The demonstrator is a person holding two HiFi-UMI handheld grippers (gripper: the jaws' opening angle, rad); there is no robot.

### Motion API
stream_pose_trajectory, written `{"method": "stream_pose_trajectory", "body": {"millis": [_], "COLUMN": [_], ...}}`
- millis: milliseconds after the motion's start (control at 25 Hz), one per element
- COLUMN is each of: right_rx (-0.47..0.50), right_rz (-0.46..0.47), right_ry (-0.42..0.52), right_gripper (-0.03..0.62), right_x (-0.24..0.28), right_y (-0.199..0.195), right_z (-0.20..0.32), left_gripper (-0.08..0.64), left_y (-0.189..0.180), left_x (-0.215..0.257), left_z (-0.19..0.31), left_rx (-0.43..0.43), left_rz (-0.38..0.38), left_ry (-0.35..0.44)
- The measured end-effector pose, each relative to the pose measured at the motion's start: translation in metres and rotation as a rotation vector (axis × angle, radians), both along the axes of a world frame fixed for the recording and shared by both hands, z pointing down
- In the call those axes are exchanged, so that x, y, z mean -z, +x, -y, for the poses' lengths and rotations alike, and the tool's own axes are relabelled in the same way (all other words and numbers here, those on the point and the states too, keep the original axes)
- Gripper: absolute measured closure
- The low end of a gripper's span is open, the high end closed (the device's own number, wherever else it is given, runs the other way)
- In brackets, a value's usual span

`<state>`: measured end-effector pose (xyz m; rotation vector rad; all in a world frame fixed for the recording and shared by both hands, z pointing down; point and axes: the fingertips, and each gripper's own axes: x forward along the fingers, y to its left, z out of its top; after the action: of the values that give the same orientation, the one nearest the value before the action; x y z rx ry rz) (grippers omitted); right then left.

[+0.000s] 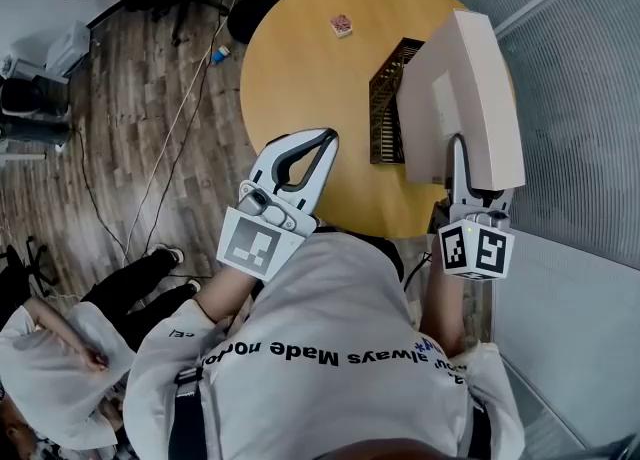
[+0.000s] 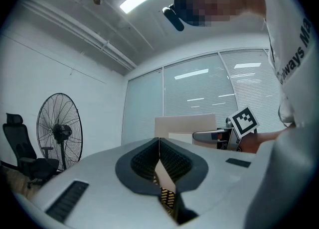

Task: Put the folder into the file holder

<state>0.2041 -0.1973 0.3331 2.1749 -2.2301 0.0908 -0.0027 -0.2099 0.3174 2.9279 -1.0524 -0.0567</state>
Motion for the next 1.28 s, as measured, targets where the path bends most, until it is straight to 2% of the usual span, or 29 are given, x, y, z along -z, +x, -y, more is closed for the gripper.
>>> {"method": "stream_pose_trajectory", "body": {"millis": [600, 1280], "right_rx": [-0.039, -0.059], "right_rz": [0.049, 0.041], "right_ry": [0.01, 0.028], "right_gripper": [0.314, 0.314], "right_x": [-0.026, -0.04], "right_y": [0.009, 0.006], "right_z": [0.016, 0.031], "left_gripper": [0.535, 0.535], "left_y": [0.001, -0.007], "left_x": [-0.01, -0.014], "left_z": [-0.009, -0.004], "left_rx": [-0.008, 0.018], "left_rz": [0.016, 0.009], "left_ry": [-0.011, -0.026]}}
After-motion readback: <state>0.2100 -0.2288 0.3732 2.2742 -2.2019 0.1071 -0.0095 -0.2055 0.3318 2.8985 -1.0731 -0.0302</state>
